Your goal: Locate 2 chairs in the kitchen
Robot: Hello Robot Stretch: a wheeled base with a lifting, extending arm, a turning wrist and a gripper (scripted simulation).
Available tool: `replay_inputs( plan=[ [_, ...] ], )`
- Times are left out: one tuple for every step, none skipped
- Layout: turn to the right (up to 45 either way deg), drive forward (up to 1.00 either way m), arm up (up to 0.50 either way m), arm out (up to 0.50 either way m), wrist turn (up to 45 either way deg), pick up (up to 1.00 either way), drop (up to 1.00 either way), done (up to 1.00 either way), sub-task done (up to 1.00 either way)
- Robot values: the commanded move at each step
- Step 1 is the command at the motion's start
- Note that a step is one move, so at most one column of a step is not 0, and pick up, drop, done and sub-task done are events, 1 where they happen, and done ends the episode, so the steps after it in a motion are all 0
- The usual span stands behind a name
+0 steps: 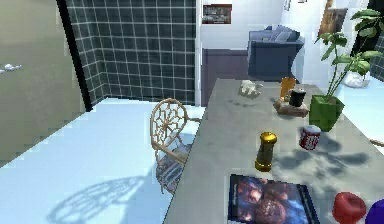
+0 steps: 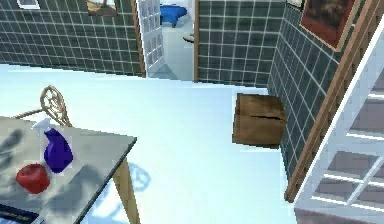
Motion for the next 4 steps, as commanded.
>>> replay_inputs(
  plan=[
    [0.0, 0.00, 0.00, 0.00, 0.0, 0.00, 0.00, 0.00, 1.00],
    [45.0, 0.00, 0.00, 0.00, 0.0, 0.00, 0.00, 0.00, 0.00],
    [45.0, 0.00, 0.00, 0.00, 0.0, 0.00, 0.00, 0.00, 0.00],
    [12.0, 0.00, 0.00, 0.00, 0.0, 0.00, 0.00, 0.00, 0.00]
  ],
)
